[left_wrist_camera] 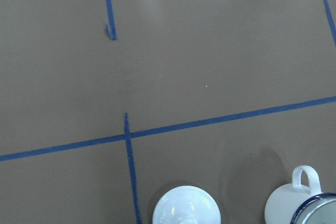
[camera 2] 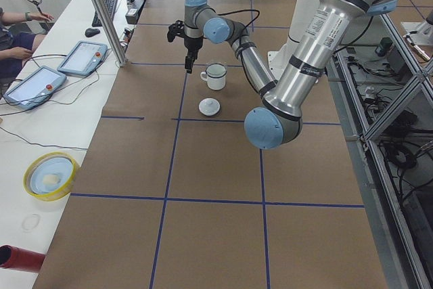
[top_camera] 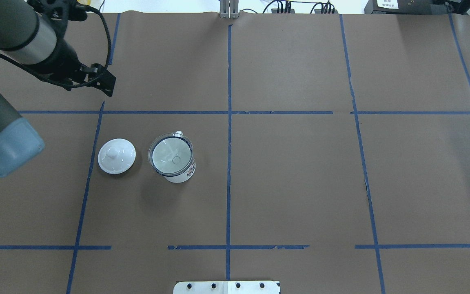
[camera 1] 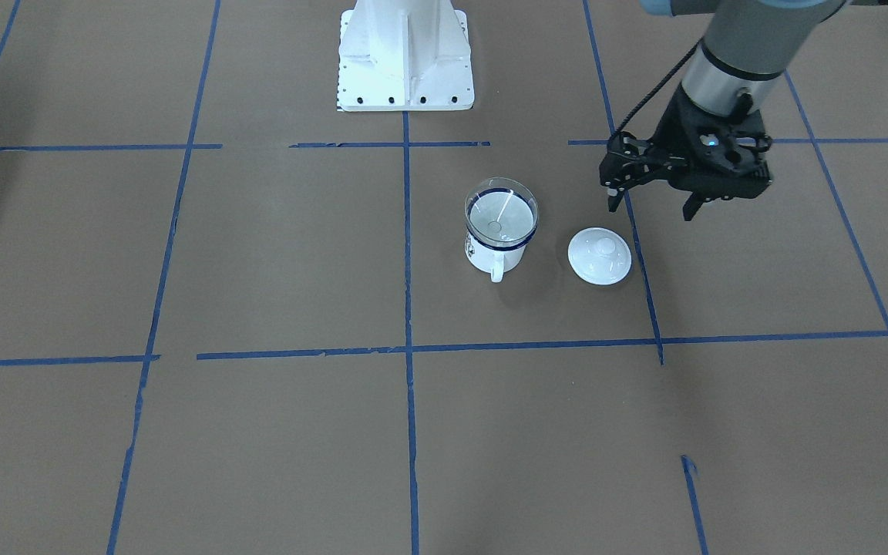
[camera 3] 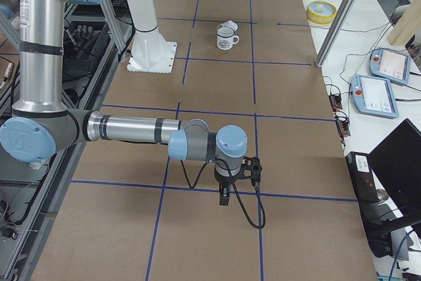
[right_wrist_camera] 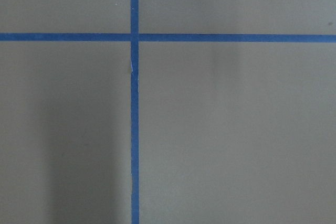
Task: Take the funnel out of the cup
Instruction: 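Reach the left gripper down to the clear glass funnel in the mug and grasp it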
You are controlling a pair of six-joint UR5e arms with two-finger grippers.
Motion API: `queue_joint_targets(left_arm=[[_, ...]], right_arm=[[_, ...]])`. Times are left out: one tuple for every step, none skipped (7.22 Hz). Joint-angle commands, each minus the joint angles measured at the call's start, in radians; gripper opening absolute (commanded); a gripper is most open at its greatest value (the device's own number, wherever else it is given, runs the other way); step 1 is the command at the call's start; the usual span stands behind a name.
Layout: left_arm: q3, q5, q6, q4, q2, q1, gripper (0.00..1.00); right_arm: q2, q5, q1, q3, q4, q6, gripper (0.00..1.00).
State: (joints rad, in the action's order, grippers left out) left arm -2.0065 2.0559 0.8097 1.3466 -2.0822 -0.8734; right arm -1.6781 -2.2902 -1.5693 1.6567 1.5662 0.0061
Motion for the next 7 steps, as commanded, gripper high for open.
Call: queue_joint_targets(left_arm=[[0.026,-0.039,0.222,-0.001,-0.079,0.152,1.00],[0.094,-0.040,0.259,-0.009,-0.151,0.157,1.00],[0.130,-0.048,0.266,-0.007,-0.173,0.201,1.00],[0.149,-0.083,0.319,-0.006,-0.186,0.229,1.00],[0.163,-0.123,0.362,-0.006,-0.190,0.284,0.94],[0.205,-0.134,0.377,0.002,-0.209,0.309,0.85],[0.245,-0.134,0.378,0.011,-0.231,0.321,0.72]], right_arm=[[0.000,0.000,0.000,0.000,0.000,0.000,1.00],[0.000,0.000,0.000,0.000,0.000,0.000,1.00],[0.000,0.000,0.000,0.000,0.000,0.000,1.00],[0.000,0.000,0.000,0.000,0.000,0.000,1.00],[0.000,0.000,0.000,0.000,0.000,0.000,1.00],[0.000,0.000,0.000,0.000,0.000,0.000,1.00],[0.000,0.000,0.000,0.000,0.000,0.000,1.00]])
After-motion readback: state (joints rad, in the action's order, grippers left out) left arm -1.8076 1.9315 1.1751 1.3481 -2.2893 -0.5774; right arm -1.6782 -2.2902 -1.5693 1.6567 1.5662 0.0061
